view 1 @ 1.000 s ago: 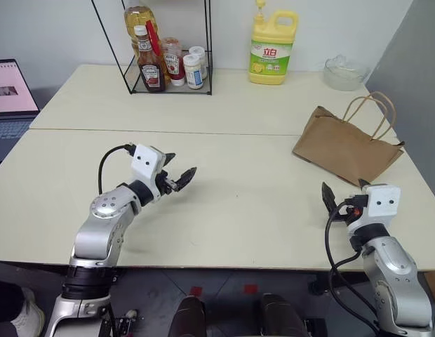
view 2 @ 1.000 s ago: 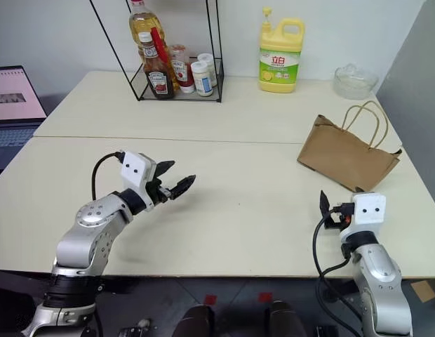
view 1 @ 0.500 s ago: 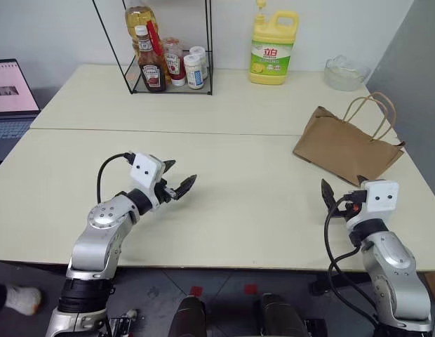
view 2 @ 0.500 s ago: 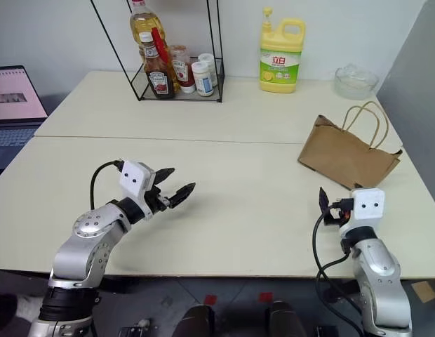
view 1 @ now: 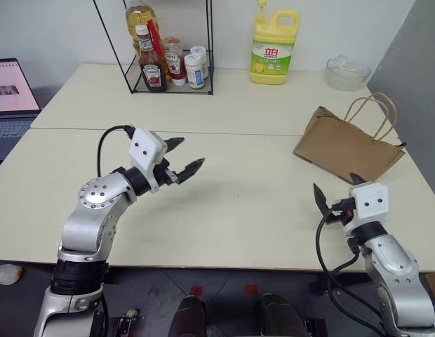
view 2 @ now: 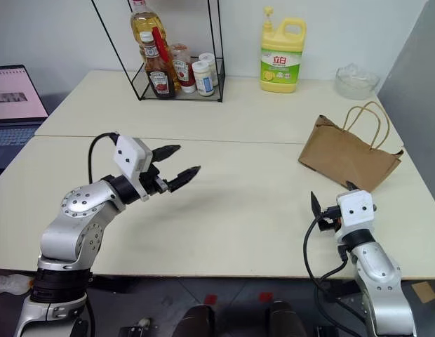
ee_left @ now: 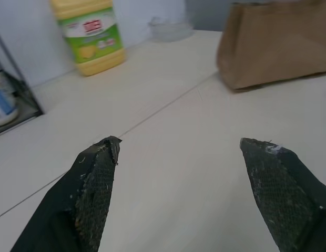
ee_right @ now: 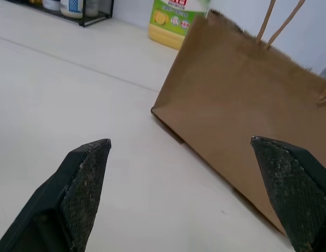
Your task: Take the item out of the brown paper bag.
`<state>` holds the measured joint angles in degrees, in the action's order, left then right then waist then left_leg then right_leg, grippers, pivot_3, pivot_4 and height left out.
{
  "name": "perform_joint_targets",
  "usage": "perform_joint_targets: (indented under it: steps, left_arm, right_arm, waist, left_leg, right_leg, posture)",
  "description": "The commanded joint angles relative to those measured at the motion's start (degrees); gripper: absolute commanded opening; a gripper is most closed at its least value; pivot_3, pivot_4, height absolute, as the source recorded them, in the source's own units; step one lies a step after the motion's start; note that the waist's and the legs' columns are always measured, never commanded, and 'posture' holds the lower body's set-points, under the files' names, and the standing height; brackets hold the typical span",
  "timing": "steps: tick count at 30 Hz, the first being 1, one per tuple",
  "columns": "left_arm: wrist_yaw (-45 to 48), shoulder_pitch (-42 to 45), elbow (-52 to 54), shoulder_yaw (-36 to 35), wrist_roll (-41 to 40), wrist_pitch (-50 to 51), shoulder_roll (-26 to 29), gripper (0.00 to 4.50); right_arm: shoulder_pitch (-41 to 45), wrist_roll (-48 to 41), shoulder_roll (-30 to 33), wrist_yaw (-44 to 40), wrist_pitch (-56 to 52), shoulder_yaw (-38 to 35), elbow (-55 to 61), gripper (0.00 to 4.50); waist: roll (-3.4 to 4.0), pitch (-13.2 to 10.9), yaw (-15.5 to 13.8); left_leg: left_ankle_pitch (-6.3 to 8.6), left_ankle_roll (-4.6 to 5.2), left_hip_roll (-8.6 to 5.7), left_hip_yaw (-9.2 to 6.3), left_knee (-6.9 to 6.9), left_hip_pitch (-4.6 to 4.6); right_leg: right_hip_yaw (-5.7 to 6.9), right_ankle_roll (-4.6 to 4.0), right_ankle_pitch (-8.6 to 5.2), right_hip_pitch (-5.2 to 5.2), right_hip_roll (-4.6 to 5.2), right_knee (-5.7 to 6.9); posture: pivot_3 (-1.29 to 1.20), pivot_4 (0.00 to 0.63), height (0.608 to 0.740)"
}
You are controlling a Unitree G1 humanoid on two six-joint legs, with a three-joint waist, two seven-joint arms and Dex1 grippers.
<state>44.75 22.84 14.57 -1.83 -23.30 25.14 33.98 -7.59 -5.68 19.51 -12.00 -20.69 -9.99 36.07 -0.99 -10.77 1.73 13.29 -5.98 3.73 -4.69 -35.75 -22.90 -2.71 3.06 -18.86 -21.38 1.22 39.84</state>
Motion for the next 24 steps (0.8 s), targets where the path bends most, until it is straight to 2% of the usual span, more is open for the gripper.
perform_joint_targets:
  steps: [1,5,12,24]
  left_arm:
    - [3.9,2.8,3.7,0.7,-3.5,2.4,1.4,3.9]
    - [6.1,4.4,3.6,1.5,-4.8,4.3,2.1,3.9]
    - [5.6,5.5,3.9,2.5,-4.5,5.0,0.9,3.9]
    - [4.3,5.2,3.9,3.0,-3.7,4.3,-1.0,3.9]
  right_arm:
    - [2.0,-2.5,0.6,1.2,-5.0,-5.0,6.4,4.5]
    - [6.9,-3.8,2.0,2.2,-11.2,-8.2,7.7,4.5]
    - [19.9,-3.8,5.2,5.4,-22.6,-11.0,1.9,4.5]
    - [35.1,-6.7,13.5,2.1,-26.6,-14.3,-14.8,4.5]
  waist:
    - [0.0,0.0,0.0]
    - [0.0,0.0,0.1]
    - [0.01,0.0,0.1]
    - [0.05,0.0,0.1]
  left_leg:
    - [0.0,0.0,0.0,0.0,-0.02,-0.01]
    - [0.0,0.01,0.0,0.0,-0.03,0.06]
    - [0.01,0.01,0.0,0.0,-0.02,0.01]
    - [0.01,0.02,-0.02,0.02,-0.02,-0.02]
  right_leg:
    - [0.0,0.0,0.0,0.01,0.0,0.01]
    - [-0.01,0.0,0.0,0.02,-0.01,0.04]
    - [-0.02,0.0,0.0,-0.01,-0.02,0.02]
    - [-0.04,-0.01,0.0,-0.03,-0.01,-0.01]
  posture:
    - [0.0,0.15,0.74]
    - [0.0,0.15,0.74]
    - [0.0,0.15,0.74]
    - [0.0,0.15,0.74]
